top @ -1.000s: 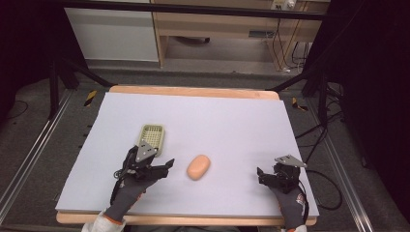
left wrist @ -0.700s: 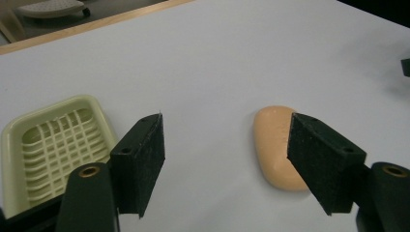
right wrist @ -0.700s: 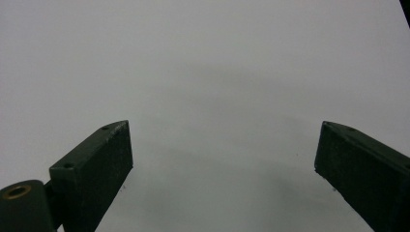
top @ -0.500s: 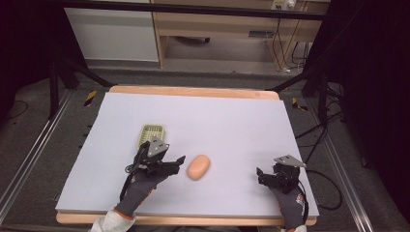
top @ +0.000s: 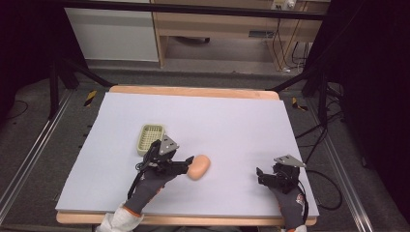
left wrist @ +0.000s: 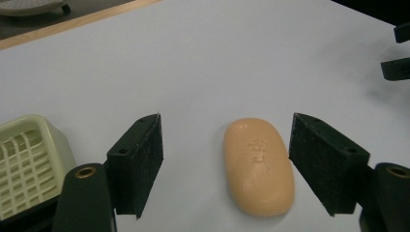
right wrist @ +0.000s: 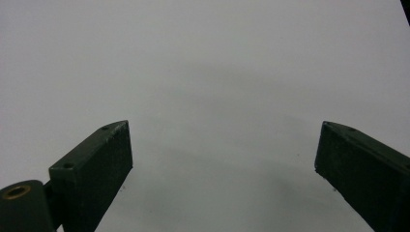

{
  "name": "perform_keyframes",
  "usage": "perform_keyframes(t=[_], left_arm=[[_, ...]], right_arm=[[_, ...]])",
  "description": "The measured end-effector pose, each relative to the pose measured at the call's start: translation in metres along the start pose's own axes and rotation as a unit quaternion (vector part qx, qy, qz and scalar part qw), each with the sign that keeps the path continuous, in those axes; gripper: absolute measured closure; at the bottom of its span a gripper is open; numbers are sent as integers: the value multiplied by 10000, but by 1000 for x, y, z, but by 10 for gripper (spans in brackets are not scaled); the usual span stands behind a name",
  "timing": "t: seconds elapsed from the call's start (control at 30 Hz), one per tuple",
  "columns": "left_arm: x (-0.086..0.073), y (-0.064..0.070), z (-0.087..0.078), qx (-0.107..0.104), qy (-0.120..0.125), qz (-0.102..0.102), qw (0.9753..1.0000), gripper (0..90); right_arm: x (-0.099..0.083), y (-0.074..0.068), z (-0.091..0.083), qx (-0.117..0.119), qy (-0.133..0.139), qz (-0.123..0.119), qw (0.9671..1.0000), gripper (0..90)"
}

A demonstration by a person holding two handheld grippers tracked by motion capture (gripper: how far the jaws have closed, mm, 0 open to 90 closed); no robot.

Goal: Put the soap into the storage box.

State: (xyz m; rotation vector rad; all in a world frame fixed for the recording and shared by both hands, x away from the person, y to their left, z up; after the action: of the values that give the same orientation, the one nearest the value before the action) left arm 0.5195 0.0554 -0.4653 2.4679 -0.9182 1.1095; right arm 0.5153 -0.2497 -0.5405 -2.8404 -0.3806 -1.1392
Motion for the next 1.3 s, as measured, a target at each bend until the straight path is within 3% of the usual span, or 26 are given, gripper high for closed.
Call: perform_keyframes(t=[0.57, 1.3], left_arm=[[-9, 22, 29, -103, -370, 256, 9989, 257], [-19, 31, 60, -158, -754, 377, 9963, 247]], right_arm=[[1, -2, 0, 23, -2, -63, 10000, 67], [1, -4, 2, 57, -25, -81, 9999, 67]])
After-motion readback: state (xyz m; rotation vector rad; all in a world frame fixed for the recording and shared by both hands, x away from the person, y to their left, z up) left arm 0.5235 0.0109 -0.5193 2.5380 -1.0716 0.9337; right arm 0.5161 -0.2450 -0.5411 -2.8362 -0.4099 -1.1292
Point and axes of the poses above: each handheld gripper's, and its own axes: z roughly forward along the jaws, x roughly out of its top, y roughly to its right, the point moved 10 cm from there along z, roughly forward along the jaws, and after that the axes turned 7 degrees about -y, right-handed, at the moved point
